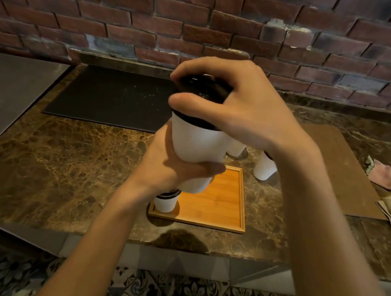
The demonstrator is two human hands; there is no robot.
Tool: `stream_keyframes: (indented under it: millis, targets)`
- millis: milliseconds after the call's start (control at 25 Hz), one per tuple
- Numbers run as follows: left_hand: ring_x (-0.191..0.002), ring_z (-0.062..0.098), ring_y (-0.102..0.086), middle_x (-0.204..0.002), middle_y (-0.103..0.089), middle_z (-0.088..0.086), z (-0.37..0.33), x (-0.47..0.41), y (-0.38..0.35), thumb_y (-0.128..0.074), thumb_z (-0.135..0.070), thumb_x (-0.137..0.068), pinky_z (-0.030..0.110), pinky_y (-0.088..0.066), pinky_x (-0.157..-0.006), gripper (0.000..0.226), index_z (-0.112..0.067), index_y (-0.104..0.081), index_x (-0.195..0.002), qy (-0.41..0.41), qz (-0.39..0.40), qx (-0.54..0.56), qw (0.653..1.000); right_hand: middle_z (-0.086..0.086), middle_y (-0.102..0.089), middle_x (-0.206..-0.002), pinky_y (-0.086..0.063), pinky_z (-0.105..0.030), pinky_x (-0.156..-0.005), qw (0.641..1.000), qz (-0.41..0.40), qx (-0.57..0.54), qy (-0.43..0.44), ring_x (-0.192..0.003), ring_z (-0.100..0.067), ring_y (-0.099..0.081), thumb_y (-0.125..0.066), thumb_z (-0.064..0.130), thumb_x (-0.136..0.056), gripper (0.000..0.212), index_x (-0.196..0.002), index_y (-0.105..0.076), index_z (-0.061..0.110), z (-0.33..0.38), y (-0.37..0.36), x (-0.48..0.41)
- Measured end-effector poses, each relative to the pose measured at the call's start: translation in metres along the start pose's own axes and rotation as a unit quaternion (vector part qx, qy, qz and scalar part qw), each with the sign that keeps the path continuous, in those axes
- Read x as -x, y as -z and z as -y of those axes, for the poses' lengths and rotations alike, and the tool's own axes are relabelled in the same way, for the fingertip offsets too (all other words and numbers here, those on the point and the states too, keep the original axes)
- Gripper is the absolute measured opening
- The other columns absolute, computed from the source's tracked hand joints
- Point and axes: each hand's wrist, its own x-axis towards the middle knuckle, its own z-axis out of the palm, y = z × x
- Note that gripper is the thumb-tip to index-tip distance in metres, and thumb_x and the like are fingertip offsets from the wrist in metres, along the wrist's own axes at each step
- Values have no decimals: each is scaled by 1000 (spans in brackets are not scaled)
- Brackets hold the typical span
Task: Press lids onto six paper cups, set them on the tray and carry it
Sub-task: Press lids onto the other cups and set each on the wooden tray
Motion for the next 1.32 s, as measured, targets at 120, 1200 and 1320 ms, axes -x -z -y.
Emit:
stream_keyframes:
  millis: [120,1200,1320]
  targets:
    - [-99,9,-65,-107,-68,-9,-2,0,8,-82,-19,-57,22,-54,-72,63,-29,-59,-115,-17,132,37,990,4,-66,-112,-49,-19,-83,989,81,-92,80,-103,-5,-62,-70,21,-90,26,-115,-66,17,-9,13,4]
    - [-99,13,-66,-103,-70,-8,0,-18,21,-86,-23,-54,29,-55,-78,59,-31,-66,-109,-12,182,142,973,9,-69,-101,-51,-17,-77,986,-36,-159,23,-96,0,-65,-75,29,-83,25,-105,-67,21,0,3,-7]
    - [-89,4,-67,-95,-70,-16,-9,-22,13,-77,-21,-60,18,-54,-68,50,-26,-58,-106,-47,76,68,994,18,-67,-101,-52,-16,-83,983,-174,-53,-40,-98,5,-61,-73,46,-82,27,-104,-68,32,9,-7,-10]
